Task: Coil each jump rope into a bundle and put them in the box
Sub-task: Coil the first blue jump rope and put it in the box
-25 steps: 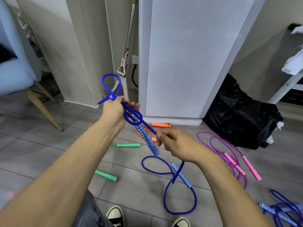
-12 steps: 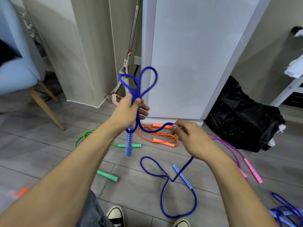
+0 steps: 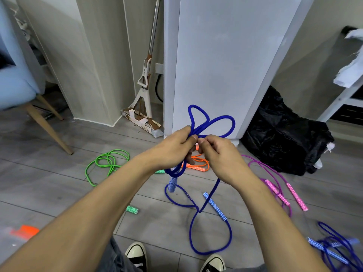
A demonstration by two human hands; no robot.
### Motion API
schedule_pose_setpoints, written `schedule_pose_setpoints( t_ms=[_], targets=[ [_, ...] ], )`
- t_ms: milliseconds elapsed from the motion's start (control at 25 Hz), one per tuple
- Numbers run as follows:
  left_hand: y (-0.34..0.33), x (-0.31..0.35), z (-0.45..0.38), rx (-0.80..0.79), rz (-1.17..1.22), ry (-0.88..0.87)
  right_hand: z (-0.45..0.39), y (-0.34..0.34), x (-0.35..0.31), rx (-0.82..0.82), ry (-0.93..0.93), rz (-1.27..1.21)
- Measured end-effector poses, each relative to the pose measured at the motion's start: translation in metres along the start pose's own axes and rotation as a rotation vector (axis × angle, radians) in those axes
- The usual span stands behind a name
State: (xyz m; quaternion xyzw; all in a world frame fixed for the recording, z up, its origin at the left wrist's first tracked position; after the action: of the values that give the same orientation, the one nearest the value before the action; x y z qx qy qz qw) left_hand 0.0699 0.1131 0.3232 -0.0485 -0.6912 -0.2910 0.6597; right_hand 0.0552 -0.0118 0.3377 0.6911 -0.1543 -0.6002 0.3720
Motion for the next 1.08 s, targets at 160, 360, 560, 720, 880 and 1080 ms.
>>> schedule_pose_setpoints(
  t_ms=[160,360,560,720,880,1080],
  targets=[
    [0.005,-0.008,0.007,-0.169,0.007,0.095,-0.001,0.009,0.007,0.032,-0.029,-0.062],
    [0.014,-0.008,0.013,-0.204,0.009,0.118,0.000,0.017,0.011,0.025,-0.036,-0.133],
    [0.077,-0.024,0.009,0.293,0.242,0.031,0.002,0.035,0.026,0.049,-0.054,-0.016],
    [0.117,-0.050,0.023,0.719,0.401,0.072,0.005,0.051,0.049,0.067,-0.127,-0.109],
    [0.105,-0.055,0.021,0.771,0.714,0.069,0.010,0.060,0.049,0.138,-0.175,0.081],
    [0.044,-0.031,0.003,0.393,0.796,0.081,0.006,0.036,0.008,0.342,-0.054,-0.087]
  ],
)
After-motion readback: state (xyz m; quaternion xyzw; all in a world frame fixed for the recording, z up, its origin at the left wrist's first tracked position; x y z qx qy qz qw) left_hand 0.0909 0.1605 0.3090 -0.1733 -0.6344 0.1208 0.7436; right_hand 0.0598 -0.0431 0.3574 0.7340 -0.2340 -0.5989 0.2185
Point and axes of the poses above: each hand's wrist, its own z-axis away from the middle knuckle, its own y-axis out of the back of the hand, x = y × z, the point moved 7 cm from there along -z, towards the middle knuckle, and after that the axes turned 9 degrees about -x, right-handed, at the moved point
